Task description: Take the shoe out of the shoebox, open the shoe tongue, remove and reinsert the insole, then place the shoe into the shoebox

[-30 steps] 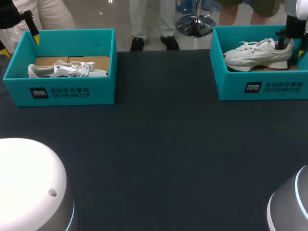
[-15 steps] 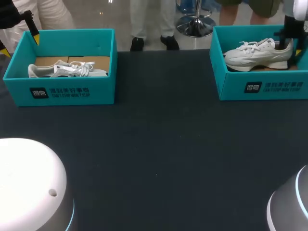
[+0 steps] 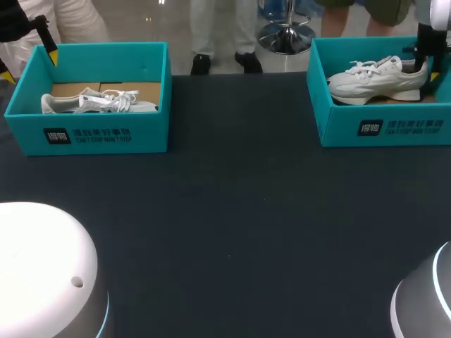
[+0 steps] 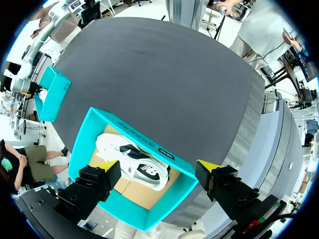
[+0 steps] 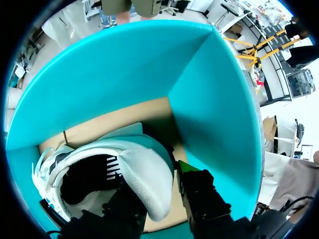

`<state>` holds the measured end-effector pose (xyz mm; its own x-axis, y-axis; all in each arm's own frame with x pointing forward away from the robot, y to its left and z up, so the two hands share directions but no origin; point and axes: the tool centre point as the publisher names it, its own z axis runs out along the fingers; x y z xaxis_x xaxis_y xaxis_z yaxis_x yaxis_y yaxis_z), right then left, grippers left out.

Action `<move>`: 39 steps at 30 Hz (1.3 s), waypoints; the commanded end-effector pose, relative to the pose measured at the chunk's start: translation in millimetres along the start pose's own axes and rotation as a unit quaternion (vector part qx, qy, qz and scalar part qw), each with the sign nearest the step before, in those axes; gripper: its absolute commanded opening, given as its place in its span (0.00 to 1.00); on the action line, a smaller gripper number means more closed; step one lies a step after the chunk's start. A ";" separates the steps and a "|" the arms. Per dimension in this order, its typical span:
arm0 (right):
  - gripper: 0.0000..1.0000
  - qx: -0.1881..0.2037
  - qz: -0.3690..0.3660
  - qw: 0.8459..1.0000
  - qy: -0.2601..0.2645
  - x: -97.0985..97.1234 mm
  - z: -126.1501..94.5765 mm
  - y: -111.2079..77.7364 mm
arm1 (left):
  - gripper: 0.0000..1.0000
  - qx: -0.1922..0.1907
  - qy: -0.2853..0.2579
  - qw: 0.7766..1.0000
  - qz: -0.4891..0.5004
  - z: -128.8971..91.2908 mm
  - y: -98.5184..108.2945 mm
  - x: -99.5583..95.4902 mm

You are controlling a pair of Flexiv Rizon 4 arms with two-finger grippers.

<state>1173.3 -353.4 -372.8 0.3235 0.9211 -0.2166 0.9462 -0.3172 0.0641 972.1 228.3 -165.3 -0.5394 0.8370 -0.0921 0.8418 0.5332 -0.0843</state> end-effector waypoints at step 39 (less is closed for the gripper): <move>0.00 0.007 0.012 1.000 -0.006 -19.5 -87.0 -6.1 | 1.00 -0.001 0.000 1.000 0.000 -0.2 -0.6 1.0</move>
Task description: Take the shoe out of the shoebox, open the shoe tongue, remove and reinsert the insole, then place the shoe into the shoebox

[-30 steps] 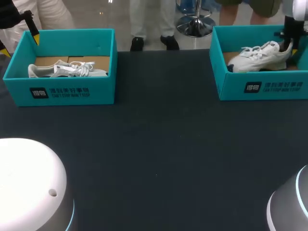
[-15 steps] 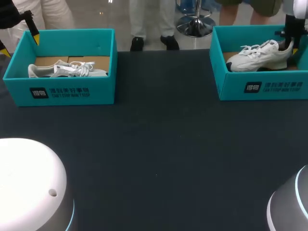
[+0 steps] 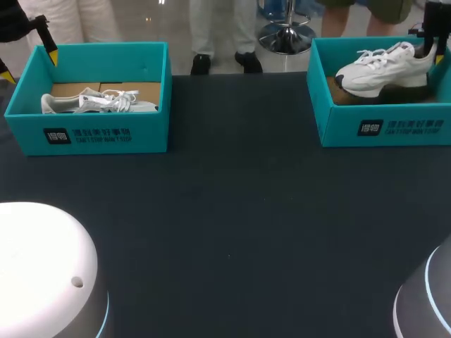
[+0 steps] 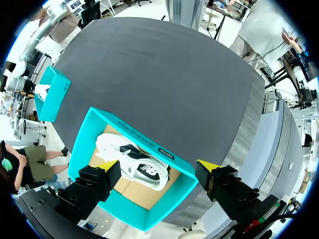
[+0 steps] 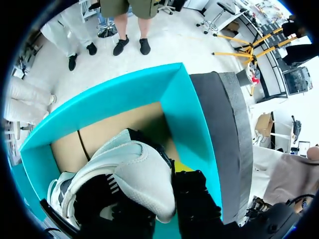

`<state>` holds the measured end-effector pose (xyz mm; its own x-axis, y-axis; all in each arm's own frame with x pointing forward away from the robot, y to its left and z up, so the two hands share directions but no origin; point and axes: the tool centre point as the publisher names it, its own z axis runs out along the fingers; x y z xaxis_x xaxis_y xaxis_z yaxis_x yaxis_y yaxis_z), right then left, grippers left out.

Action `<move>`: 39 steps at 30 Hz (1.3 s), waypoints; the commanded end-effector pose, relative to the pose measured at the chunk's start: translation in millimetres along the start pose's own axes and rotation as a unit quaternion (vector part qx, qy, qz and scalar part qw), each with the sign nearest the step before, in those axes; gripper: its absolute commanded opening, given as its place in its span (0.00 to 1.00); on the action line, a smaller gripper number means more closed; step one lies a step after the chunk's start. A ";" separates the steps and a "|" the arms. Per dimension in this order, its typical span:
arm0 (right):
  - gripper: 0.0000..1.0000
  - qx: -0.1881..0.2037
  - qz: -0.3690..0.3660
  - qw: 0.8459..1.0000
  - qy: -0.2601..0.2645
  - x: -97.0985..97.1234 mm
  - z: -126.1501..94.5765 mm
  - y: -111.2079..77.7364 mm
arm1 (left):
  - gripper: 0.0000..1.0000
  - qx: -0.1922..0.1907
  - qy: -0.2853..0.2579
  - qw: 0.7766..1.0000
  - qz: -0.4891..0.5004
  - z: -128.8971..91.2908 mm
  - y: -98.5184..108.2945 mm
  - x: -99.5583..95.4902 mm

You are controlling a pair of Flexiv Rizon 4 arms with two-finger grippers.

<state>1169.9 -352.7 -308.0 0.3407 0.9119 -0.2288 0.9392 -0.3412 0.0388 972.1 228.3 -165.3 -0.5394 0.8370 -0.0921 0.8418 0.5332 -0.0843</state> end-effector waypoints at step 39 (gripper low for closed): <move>0.00 -0.071 0.009 0.997 -0.001 -4.6 -121.3 -20.5 | 1.00 -0.001 0.000 1.000 0.000 -0.2 -0.6 1.0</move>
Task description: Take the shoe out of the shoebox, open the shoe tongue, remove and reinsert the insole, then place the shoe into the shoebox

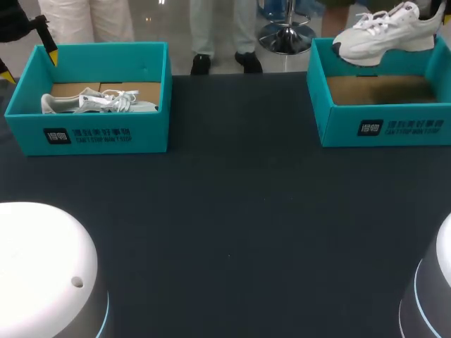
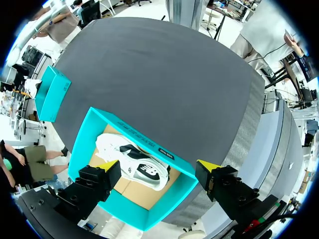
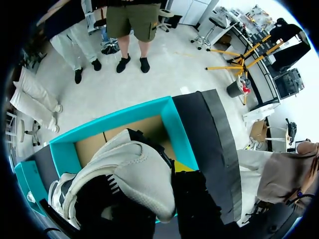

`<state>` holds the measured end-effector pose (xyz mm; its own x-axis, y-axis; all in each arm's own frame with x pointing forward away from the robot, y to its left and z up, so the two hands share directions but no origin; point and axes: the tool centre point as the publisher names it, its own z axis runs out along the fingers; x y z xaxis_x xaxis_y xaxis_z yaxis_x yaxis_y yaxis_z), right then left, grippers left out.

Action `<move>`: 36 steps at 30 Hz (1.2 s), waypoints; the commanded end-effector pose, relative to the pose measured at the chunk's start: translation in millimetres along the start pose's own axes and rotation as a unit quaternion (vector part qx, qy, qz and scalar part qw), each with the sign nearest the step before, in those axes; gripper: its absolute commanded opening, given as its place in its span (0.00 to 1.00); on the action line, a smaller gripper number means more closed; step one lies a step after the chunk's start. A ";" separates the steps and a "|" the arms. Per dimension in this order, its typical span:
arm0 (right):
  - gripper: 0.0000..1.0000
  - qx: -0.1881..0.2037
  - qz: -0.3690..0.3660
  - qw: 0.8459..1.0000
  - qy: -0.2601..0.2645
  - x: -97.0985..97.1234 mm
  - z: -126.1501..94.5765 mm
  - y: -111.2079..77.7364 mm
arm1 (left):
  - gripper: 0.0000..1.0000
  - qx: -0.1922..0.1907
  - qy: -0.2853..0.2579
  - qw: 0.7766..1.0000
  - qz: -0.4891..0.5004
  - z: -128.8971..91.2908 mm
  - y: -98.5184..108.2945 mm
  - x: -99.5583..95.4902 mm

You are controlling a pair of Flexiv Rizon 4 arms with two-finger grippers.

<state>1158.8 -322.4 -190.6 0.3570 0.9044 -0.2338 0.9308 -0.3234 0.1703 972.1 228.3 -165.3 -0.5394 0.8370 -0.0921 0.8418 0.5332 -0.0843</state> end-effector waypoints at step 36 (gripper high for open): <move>0.00 0.004 0.022 0.999 -0.034 10.9 -51.7 -121.6 | 1.00 -0.001 0.000 1.000 0.000 -0.2 -0.6 1.0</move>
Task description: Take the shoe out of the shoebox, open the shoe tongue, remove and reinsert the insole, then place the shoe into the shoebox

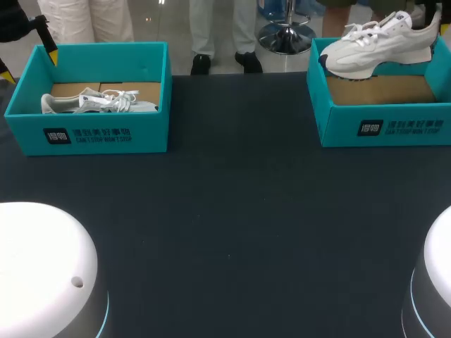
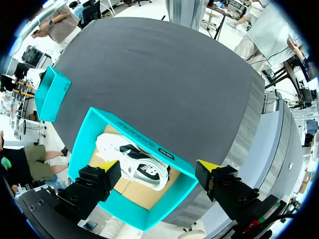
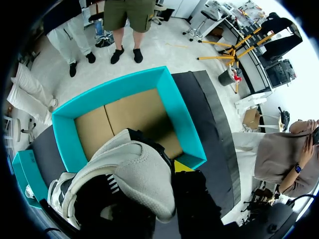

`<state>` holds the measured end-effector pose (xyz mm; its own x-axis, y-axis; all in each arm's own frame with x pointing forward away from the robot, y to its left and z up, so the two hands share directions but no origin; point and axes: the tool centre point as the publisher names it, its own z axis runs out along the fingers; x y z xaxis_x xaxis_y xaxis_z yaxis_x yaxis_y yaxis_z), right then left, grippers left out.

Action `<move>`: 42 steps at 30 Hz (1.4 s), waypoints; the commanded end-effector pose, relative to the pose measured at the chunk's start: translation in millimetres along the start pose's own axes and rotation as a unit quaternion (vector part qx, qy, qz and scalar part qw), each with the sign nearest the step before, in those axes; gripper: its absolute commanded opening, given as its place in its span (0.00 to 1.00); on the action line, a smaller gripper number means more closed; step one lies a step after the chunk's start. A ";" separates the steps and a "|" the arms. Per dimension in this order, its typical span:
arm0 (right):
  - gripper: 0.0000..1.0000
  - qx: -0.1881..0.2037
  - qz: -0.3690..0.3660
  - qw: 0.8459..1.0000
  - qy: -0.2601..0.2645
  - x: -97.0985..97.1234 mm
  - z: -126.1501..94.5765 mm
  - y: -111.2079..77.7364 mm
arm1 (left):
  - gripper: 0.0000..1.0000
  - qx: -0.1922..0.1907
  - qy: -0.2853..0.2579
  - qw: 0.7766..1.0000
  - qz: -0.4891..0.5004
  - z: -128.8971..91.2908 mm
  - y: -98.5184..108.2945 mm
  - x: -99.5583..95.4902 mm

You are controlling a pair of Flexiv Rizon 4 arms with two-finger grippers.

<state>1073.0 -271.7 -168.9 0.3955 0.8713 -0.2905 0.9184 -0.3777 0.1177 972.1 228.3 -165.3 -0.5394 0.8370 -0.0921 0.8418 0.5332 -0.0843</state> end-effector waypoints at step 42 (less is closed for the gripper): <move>0.00 -0.051 -0.039 0.998 -0.007 62.4 -63.8 -241.0 | 1.00 -0.001 0.000 1.000 0.000 -0.2 -0.6 1.0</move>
<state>885.3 -112.1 -152.1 0.3229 0.8916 -0.3174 0.9456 -0.2904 0.1464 972.1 228.3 -165.3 -0.5393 0.8370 -0.0921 0.8418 0.5331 -0.0843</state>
